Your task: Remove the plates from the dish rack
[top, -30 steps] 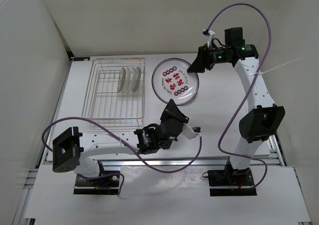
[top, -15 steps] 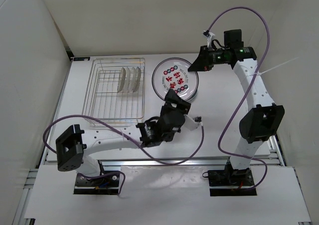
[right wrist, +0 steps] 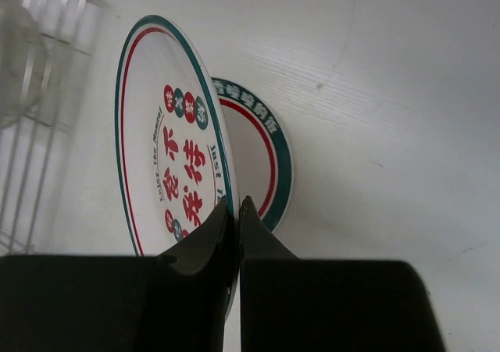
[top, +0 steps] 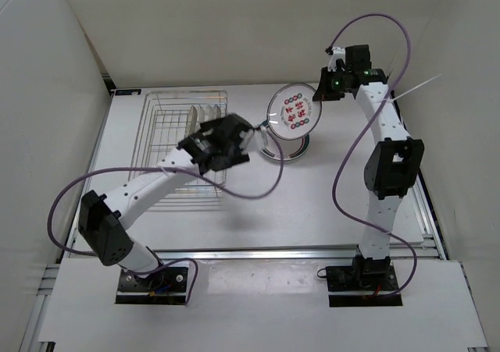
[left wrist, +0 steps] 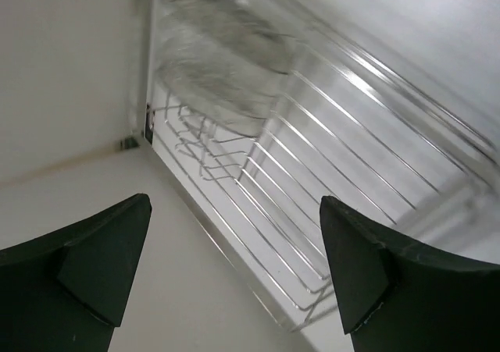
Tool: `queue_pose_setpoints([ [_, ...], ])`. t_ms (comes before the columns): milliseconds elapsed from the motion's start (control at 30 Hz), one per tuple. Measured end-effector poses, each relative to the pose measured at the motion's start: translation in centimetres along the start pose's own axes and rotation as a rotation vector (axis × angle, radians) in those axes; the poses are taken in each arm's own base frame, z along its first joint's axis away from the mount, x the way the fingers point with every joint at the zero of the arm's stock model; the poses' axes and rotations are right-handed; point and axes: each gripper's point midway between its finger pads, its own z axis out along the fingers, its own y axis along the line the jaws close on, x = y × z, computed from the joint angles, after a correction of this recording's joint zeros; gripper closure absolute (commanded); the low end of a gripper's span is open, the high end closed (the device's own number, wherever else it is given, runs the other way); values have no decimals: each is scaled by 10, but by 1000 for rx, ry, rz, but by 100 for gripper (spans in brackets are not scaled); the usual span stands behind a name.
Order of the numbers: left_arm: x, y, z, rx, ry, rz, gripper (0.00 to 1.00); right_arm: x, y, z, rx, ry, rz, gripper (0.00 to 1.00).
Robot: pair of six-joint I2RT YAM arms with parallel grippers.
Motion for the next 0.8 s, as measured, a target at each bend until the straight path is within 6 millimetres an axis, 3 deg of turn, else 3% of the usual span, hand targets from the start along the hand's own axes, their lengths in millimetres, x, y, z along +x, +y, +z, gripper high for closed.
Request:
queue_pose_setpoints([
  [200, 35, 104, 10, -140, -12, -479, 0, 44, -29, 45, 40, 122, 42, 100],
  [367, 56, 150, 13, -159, -86, -749, 0, 60, -37, 60, 42, 163, 51, 100],
  [533, 75, 149, 37, -61, -115, -904, 0, 66, -36, 65, 23, 177, 56, 95],
  [667, 87, 129, 57, 43, -118, -984, 0, 68, -32, 67, -2, 180, 61, 82],
  [800, 84, 108, 69, 143, -140, -1042, 0, 81, -33, 70, -15, 208, 59, 75],
])
